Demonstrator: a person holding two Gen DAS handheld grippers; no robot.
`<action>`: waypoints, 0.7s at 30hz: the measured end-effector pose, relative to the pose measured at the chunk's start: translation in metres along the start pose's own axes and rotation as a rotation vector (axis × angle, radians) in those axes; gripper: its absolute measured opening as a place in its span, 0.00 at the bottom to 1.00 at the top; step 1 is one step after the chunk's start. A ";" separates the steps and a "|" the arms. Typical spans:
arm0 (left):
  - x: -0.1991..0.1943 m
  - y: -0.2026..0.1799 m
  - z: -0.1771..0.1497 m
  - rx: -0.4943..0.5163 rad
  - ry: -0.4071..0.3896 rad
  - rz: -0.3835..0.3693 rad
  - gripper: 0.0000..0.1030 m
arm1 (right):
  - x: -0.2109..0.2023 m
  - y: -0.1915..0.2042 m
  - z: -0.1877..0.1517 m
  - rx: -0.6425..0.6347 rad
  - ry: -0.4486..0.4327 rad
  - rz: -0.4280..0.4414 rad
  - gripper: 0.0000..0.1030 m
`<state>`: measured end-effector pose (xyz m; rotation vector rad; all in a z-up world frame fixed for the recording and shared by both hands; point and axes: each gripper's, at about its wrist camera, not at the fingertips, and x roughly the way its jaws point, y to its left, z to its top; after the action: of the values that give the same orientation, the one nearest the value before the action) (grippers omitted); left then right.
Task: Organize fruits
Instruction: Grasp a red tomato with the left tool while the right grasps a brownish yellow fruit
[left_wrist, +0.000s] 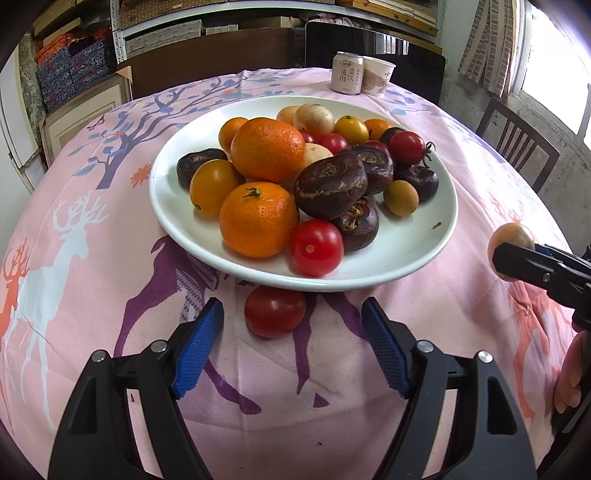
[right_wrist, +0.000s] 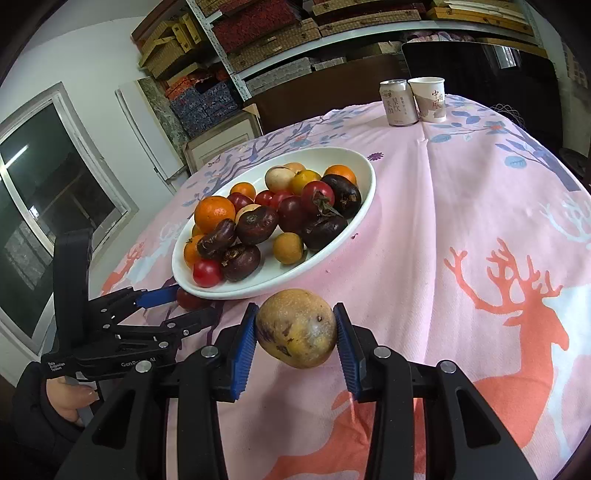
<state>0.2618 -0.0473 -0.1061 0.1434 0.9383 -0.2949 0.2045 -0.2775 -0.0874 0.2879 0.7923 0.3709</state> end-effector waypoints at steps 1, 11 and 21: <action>0.000 0.000 0.000 -0.001 0.000 -0.001 0.73 | 0.000 0.000 0.000 0.000 0.000 0.000 0.40; 0.001 0.001 0.000 -0.002 0.002 0.000 0.73 | 0.000 0.000 0.000 0.002 0.001 0.001 0.40; 0.003 0.001 -0.001 -0.003 0.005 0.001 0.73 | 0.000 -0.001 0.000 0.002 0.001 0.001 0.40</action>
<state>0.2632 -0.0464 -0.1086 0.1419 0.9435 -0.2925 0.2047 -0.2784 -0.0871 0.2902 0.7939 0.3712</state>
